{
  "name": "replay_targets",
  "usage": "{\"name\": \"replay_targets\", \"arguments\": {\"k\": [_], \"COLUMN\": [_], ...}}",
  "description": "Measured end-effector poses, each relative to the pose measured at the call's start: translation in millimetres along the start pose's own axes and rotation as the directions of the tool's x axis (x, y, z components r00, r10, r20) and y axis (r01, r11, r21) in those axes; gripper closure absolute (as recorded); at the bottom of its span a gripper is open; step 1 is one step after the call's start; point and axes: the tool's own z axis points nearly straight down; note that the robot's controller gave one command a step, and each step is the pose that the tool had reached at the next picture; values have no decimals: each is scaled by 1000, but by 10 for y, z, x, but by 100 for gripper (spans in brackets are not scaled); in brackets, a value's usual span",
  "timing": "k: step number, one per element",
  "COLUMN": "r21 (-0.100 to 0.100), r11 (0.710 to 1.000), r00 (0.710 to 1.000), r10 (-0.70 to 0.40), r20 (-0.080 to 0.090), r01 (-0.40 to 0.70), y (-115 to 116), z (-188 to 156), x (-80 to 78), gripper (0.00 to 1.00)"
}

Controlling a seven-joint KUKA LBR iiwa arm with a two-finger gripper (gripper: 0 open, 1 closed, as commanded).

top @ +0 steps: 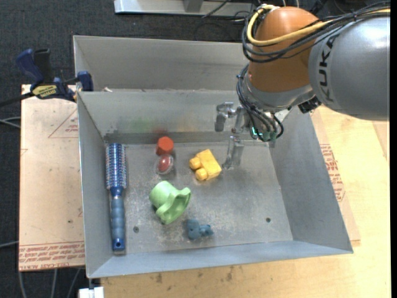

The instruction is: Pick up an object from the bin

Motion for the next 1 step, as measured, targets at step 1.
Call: {"name": "replay_targets", "arguments": {"k": [1], "r21": [-2], "r11": [1000], "r00": [1000], "r10": [15], "r20": [14], "r01": [-15], "y": [-153], "z": [1429], "x": [-91], "gripper": [0]}}
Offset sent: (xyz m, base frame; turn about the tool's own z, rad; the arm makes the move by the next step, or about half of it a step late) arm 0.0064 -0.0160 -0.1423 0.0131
